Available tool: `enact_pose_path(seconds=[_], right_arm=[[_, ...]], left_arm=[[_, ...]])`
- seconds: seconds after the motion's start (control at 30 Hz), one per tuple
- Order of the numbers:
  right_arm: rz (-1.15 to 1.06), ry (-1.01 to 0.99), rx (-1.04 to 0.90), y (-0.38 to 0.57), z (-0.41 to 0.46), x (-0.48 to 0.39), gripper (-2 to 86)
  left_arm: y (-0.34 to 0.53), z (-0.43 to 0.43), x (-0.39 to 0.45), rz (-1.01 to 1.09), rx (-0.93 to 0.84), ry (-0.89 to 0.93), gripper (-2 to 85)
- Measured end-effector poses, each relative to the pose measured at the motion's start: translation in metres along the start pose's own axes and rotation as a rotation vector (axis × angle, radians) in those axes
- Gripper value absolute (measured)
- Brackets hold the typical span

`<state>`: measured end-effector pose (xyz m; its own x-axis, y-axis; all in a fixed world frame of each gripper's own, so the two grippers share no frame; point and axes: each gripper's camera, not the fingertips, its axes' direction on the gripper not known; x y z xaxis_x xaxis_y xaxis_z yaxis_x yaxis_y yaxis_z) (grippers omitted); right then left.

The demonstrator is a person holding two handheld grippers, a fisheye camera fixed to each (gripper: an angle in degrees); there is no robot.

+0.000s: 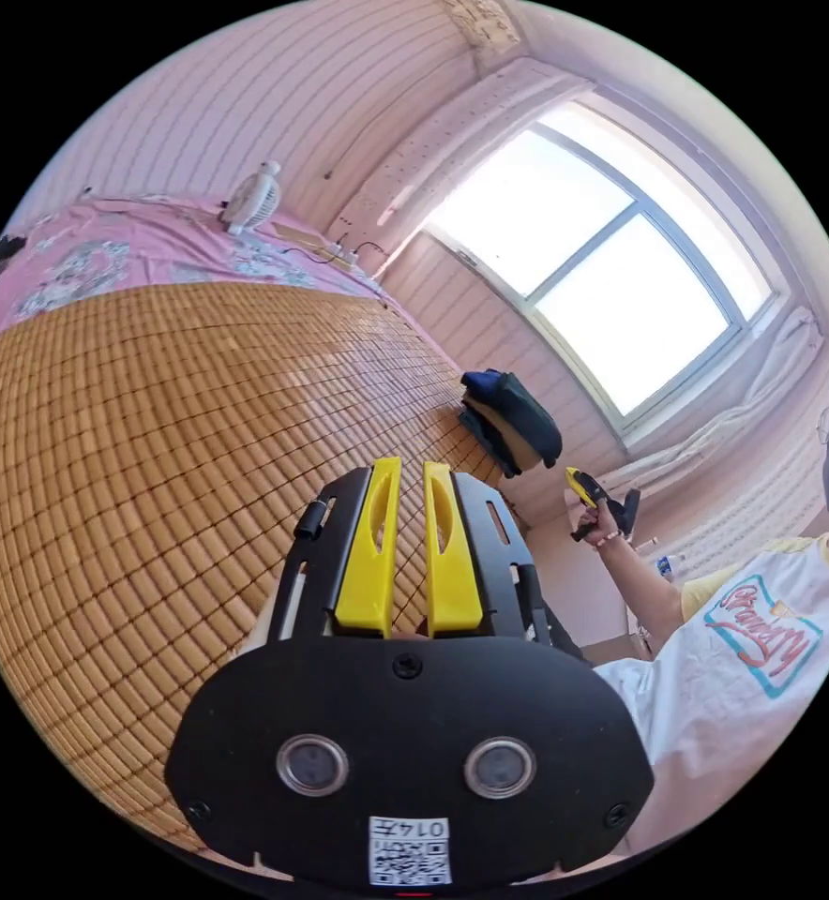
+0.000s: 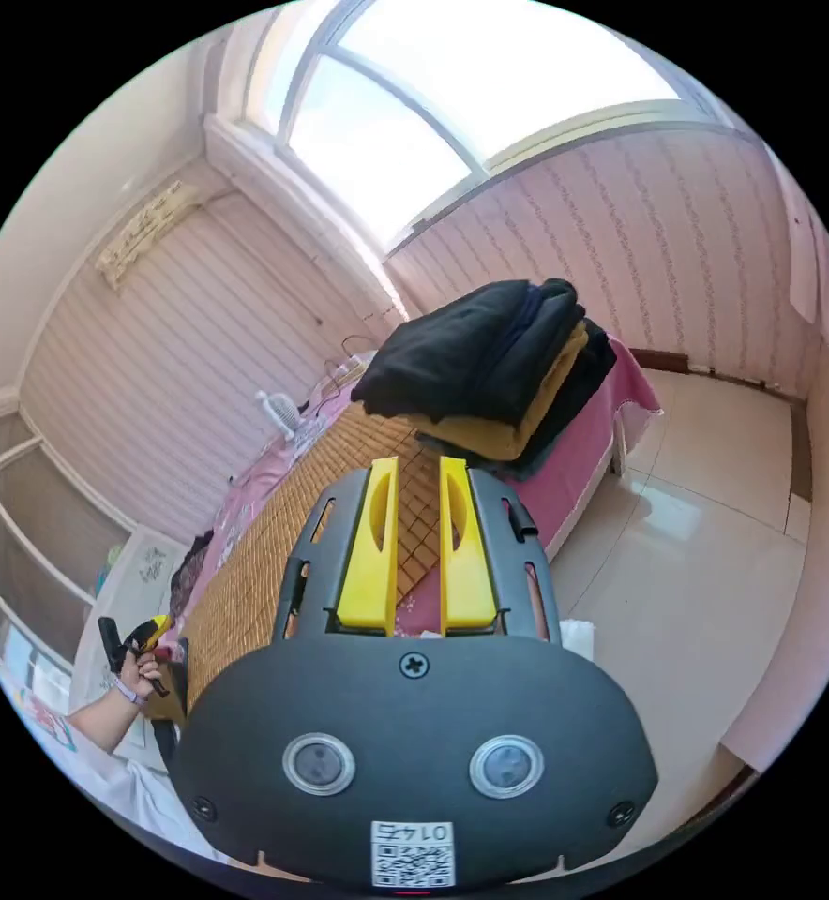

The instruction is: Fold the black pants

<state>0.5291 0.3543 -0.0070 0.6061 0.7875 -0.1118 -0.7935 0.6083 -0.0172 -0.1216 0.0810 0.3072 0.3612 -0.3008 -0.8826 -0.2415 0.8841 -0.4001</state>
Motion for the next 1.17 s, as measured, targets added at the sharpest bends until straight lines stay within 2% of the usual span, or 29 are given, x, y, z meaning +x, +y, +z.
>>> enact_pose_path(seconds=[0.23, 0.33, 0.5, 0.63, 0.77, 0.87, 1.07, 1.17], right_arm=[[-0.581, -0.238, -0.402, 0.064, 0.107, -0.188, 7.3], [-0.779, -0.459, -0.595, 0.107, 0.153, -0.294, 7.7], [-1.180, -0.745, -0.873, 0.220, 0.197, -0.487, 8.2], [-1.349, -0.862, -0.989, 0.298, 0.210, -0.594, 8.3], [-1.467, -0.888, -1.066, 0.380, 0.223, -0.689, 8.3], [-1.563, -0.906, -1.045, 0.429, 0.227, -0.745, 8.3], [-1.640, -0.909, -1.040, 0.512, 0.241, -0.836, 8.9], [-1.609, -0.879, -1.089, 0.545, 0.248, -0.861, 9.9]], left_arm=[[0.169, -0.166, -0.052, -0.385, 0.285, -0.372, 2.3], [0.227, -0.216, -0.060, -0.514, 0.407, -0.493, 2.7], [0.298, -0.268, -0.079, -0.676, 0.552, -0.621, 4.6], [0.331, -0.303, -0.106, -0.787, 0.645, -0.739, 5.9], [0.332, -0.332, -0.135, -0.773, 0.648, -0.851, 6.5], [0.328, -0.358, -0.159, -0.787, 0.632, -0.972, 6.5], [0.327, -0.367, -0.214, -0.848, 0.433, -1.060, 7.7], [0.325, -0.365, -0.206, -0.774, 0.367, -1.110, 2.8]])
